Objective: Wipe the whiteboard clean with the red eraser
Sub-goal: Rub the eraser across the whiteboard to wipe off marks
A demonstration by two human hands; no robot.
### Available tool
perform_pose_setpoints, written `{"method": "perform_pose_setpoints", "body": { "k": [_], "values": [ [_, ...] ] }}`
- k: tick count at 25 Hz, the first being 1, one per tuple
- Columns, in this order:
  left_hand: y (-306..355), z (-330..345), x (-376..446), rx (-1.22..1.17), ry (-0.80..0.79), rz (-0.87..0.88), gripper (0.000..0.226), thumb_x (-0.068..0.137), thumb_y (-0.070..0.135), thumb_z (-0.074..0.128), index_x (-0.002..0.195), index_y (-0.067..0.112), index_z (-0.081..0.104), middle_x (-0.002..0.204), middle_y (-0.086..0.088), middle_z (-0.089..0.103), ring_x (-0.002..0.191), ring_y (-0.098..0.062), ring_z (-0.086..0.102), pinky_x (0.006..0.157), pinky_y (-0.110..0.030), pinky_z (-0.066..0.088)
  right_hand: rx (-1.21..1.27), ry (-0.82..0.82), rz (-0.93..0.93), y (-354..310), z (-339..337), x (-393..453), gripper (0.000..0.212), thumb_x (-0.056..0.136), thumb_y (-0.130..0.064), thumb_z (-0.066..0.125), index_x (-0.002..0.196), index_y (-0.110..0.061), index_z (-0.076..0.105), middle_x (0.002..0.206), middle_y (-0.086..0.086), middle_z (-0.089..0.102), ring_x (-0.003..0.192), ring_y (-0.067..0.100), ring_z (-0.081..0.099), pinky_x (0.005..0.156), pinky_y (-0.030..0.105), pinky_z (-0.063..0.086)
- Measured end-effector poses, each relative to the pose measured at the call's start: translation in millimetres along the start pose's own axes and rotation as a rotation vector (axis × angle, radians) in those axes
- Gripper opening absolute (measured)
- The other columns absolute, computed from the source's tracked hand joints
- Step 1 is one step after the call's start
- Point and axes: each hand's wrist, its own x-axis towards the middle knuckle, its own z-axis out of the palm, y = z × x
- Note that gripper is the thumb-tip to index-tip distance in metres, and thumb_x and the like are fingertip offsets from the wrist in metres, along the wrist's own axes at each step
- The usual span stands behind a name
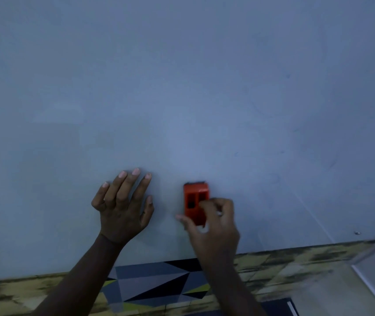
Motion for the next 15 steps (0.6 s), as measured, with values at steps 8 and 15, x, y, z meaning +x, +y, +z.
{"method": "perform_pose_setpoints", "body": {
  "k": [8,15],
  "values": [
    [-22,-23,37,-0.161,-0.03,-0.04,0.056,0.099,0.032,0.064,0.153,0.021,0.047,0.155,0.002,0.033,0.132,-0.028,0.043,0.095,-0.055,0.047,0.219,0.404,0.189,28,-67,78,0.067,0.081,-0.024,0.09,0.142,-0.017,0.063,0.111,0.003,0.056,0.099,0.02,0.063,0.086,0.038,0.062],
    [-33,-14,89,-0.025,0.114,-0.124,0.049,0.101,0.033,0.056,0.148,0.018,0.053,0.15,-0.008,0.042,0.144,-0.025,0.034,0.102,-0.048,0.029,0.074,0.013,-0.243,1,32,-24,0.043,0.093,-0.035,0.077,0.134,-0.033,0.067,0.113,0.002,0.054,0.094,0.024,0.055,0.071,0.043,0.055]
  ]
}}
